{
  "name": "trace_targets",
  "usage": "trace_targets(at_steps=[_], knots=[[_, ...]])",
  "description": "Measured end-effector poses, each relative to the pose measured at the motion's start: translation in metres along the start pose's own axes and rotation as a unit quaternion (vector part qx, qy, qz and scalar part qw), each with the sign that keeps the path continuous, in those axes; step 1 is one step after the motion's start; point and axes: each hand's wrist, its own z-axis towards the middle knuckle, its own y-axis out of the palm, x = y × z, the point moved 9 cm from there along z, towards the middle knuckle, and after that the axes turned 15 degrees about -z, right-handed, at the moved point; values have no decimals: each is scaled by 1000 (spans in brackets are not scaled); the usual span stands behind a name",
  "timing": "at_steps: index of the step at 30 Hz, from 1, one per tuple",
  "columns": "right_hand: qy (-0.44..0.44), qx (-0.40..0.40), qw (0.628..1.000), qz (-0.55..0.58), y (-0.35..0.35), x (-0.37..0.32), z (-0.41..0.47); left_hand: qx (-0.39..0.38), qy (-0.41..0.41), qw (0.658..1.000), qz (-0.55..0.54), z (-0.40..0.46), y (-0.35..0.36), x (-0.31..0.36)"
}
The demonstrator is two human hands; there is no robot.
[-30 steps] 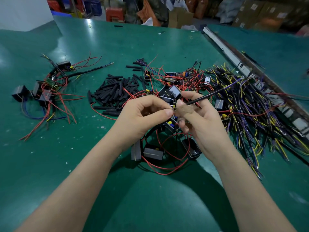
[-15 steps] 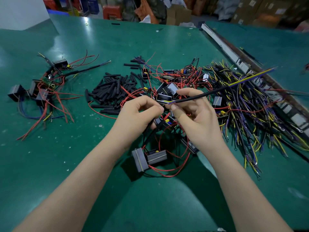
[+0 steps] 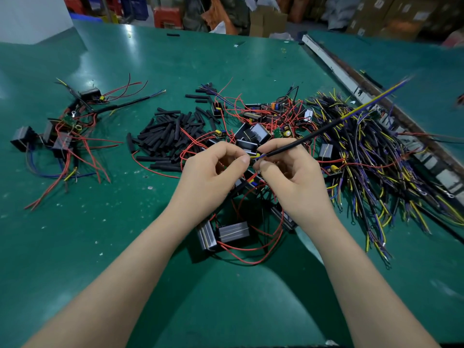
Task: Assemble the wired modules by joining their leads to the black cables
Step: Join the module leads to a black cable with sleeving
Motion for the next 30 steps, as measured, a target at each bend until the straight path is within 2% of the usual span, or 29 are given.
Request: trace_targets(at_steps=[5, 10, 18, 21, 25, 30], knots=[[15, -11, 1000, 1, 3, 5, 1, -10, -13, 1000, -14, -1, 0, 2], [21, -34, 998, 44, 5, 6, 0, -28, -53, 994, -96, -2, 5, -1], [0, -29, 999, -22, 3, 4, -1, -41, -109, 982, -150, -2, 10, -7], [-46, -31, 996, -75, 4, -2, -1, -38, -139, 976, -163, -3, 10, -12], [-172, -2, 966, -194, 0, -21, -3, -38, -200, 960, -194, -5, 9, -19], [-227, 33, 951, -209, 0, -28, -8, -38, -272, 935, -226, -9, 12, -29]])
